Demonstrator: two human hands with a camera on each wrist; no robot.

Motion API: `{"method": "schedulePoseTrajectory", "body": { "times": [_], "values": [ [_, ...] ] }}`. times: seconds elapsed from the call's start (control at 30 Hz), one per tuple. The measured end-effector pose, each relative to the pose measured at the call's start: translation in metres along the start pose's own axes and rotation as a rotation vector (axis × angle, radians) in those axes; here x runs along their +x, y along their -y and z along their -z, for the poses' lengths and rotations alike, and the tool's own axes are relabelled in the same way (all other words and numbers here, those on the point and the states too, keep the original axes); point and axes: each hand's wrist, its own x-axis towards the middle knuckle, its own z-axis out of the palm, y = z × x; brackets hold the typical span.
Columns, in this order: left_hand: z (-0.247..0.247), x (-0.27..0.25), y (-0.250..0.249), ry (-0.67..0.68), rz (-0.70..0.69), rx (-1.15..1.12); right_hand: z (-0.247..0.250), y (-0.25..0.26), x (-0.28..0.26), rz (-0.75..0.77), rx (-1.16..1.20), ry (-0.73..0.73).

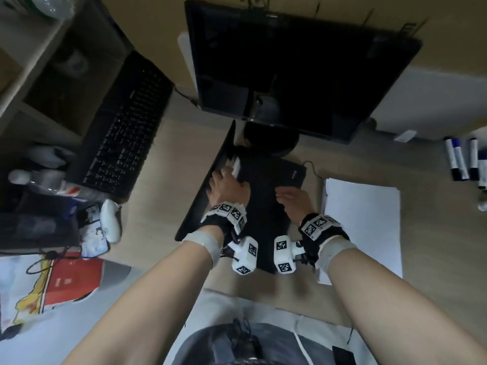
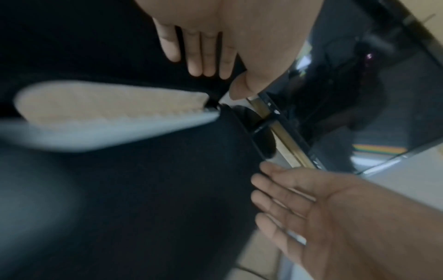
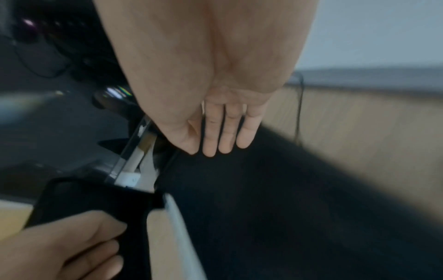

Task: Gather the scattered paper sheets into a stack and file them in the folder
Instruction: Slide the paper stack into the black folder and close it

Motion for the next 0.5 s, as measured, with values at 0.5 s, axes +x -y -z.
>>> {"method": "schedulePoseTrajectory", "body": {
  "times": [0.5],
  "values": [
    [-0.168, -0.098, -0.124, 0.369, 0.28, -0.006, 0.236, -0.107, -0.041, -0.599, -0.506, -0.266]
  ]
}}
